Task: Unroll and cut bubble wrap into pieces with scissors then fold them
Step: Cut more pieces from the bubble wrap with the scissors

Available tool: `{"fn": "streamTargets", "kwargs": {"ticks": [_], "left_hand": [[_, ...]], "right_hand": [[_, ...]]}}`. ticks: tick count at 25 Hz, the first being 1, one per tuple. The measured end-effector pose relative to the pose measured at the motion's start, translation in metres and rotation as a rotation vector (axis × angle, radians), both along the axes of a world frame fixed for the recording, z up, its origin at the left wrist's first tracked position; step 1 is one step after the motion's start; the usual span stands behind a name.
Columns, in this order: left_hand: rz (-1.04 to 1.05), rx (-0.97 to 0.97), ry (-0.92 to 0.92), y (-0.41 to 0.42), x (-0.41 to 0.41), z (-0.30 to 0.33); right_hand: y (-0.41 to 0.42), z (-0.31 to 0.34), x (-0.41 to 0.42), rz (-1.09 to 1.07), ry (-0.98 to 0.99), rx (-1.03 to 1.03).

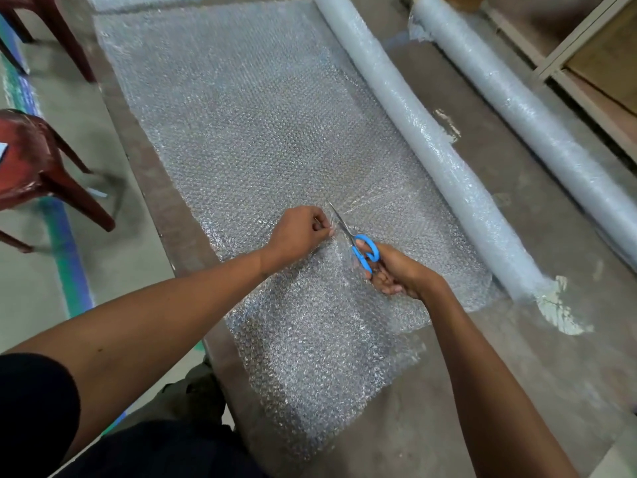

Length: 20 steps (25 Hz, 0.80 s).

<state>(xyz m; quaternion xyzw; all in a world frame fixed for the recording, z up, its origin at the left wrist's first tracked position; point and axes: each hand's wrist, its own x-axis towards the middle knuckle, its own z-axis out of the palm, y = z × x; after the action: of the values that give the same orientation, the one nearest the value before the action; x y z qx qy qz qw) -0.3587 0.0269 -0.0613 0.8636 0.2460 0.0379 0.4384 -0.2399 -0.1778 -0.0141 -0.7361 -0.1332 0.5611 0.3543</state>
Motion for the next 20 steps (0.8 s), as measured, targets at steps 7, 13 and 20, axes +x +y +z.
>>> {"fn": "streamTargets", "kwargs": {"ticks": [7,13,20], "left_hand": [[-0.009,-0.005,-0.075,-0.001,-0.007,-0.002],[-0.046,-0.042,-0.089,0.003,-0.009,0.005],[-0.082,0.013,-0.085,0.007,-0.009,0.007]], "right_hand": [[-0.002,-0.01,-0.004,-0.018,-0.107,0.058],[0.005,-0.011,-0.004,-0.058,-0.067,0.043],[0.035,-0.006,-0.003,-0.056,-0.06,0.103]]}}
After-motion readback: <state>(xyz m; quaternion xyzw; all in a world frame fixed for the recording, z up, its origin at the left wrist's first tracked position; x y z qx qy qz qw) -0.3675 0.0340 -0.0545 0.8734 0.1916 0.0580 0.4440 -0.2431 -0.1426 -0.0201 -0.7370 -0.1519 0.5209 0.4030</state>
